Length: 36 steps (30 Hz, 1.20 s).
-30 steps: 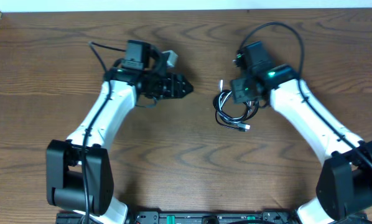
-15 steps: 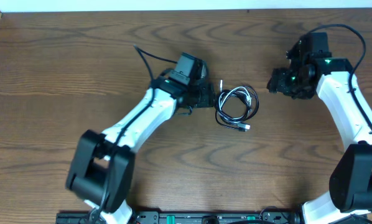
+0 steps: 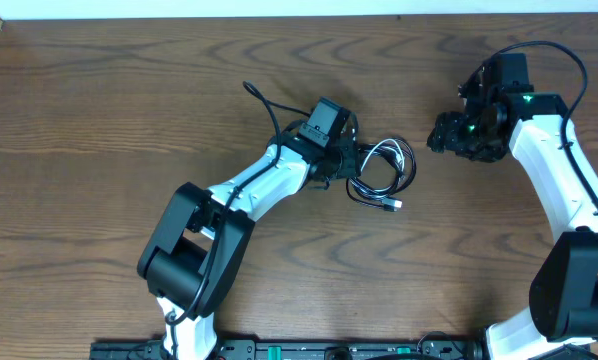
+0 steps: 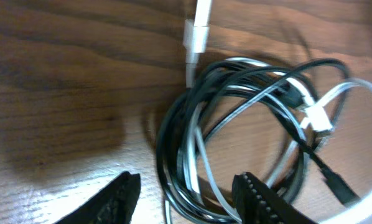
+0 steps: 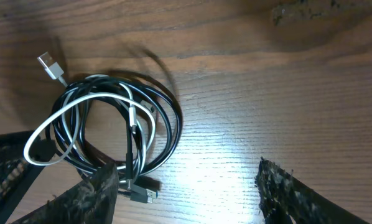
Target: Untangle cables
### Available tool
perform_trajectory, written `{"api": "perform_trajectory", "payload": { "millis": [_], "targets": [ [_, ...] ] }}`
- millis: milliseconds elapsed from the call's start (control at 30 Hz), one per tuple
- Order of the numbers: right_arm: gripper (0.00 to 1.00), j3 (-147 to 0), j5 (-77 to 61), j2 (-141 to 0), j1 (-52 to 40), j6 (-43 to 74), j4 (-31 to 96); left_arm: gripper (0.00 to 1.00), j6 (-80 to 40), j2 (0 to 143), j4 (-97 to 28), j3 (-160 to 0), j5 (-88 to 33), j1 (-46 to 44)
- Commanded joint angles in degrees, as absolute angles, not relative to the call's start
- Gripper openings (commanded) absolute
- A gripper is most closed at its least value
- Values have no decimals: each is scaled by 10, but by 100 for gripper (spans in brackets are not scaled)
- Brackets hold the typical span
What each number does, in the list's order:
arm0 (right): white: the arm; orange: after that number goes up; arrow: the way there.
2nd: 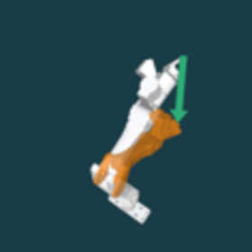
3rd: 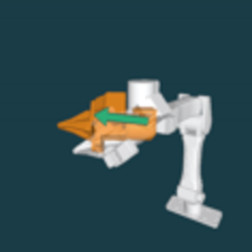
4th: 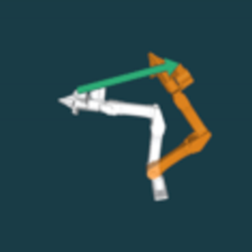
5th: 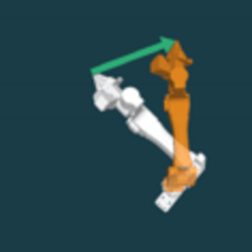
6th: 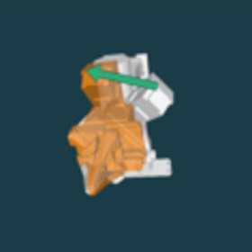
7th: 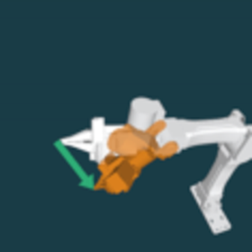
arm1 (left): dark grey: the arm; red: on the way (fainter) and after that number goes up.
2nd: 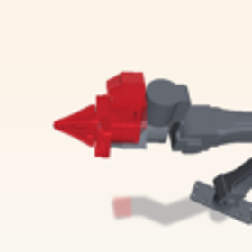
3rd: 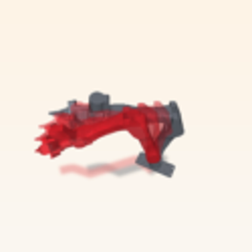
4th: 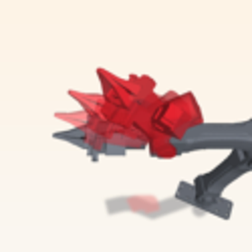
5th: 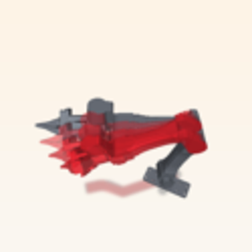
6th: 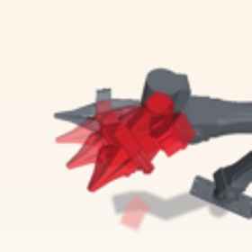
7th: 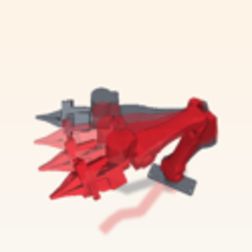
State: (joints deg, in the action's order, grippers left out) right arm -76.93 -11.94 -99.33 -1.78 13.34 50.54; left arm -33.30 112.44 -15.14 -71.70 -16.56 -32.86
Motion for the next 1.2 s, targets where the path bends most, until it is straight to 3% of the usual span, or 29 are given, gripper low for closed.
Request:
{"api": "perform_trajectory", "payload": {
  "millis": [0, 433, 667, 833, 1167],
  "targets": [
    [68, -781, -124, -977, -18, 125, 508, 48, -342, 1159, -153, -722, -149, -328],
    [70, -780, -124, -977, -18, 117, 510, 43, -344, 1187, -145, -722, -126, -356],
    [70, -780, -123, -977, -18, 103, 515, 22, -367, 1208, -178, -722, -3, -385],
    [71, -780, -121, -977, -18, 102, 519, 8, -368, 1208, -176, -723, 5, -387],
    [71, -780, -194, -977, -18, 82, 489, 7, -311, 1073, -201, -744, -36, -374]
  ]
}}
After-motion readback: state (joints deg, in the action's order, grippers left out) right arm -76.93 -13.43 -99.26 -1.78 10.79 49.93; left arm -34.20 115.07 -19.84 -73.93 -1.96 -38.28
